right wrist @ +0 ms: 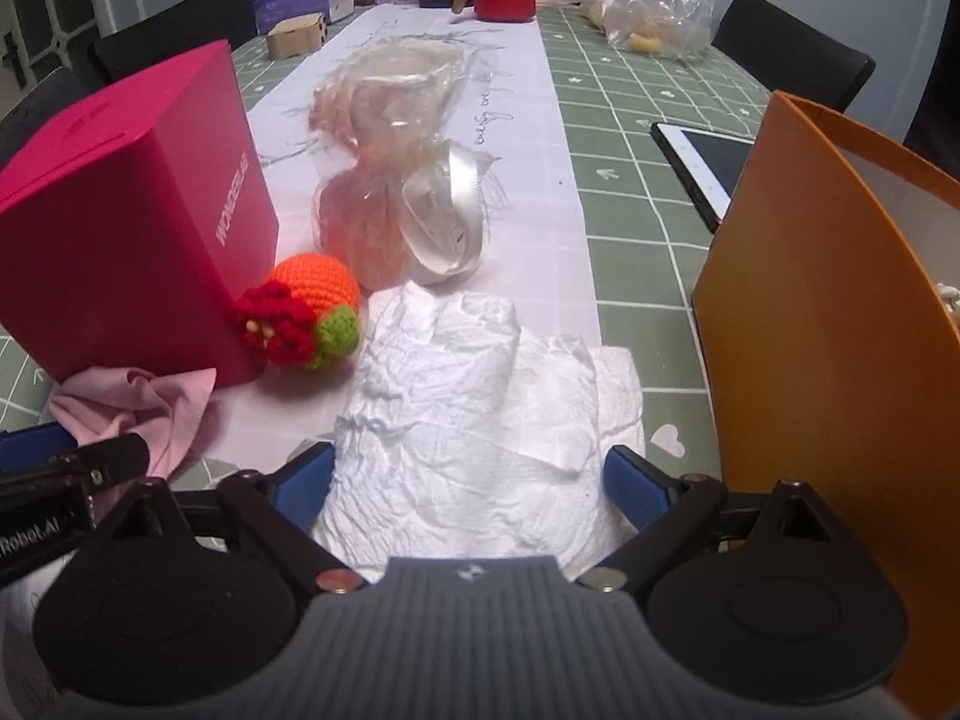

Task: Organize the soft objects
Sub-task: 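Grasp the pink cloth with the left tool while the right tool grasps the white crumpled paper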

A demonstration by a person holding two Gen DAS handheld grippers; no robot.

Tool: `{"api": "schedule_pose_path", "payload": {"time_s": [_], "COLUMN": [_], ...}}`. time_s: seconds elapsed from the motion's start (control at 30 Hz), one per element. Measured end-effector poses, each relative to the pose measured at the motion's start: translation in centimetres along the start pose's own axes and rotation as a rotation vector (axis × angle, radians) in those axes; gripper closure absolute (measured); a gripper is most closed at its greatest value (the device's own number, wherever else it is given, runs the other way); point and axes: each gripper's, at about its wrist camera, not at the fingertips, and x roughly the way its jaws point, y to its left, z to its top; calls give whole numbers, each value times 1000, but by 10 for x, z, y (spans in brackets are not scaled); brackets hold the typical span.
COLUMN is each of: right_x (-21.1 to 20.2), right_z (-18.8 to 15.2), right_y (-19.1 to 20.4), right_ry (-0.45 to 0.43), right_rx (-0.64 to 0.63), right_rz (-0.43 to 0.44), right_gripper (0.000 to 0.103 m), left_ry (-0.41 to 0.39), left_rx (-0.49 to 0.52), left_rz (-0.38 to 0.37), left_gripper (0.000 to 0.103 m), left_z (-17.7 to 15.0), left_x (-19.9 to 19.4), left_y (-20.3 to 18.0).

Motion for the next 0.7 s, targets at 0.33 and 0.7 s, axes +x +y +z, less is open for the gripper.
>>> {"api": "schedule_pose_path", "payload": {"time_s": [0.33,0.7], "right_x": [-14,-38], "right_z": [3,2], "right_y": [-1,-5], "right_ry": [7,-12], "right_rx": [-56,-74], "right_rz": [46,90], "right_gripper": [70,82], "left_ry": [45,74], "left_rx": [-38,-20], "left_rz": [-48,-78], "left_gripper": [85,94], "left_z": [-3,-11], "left_x": [-7,-22], "left_y": [15,23]}}
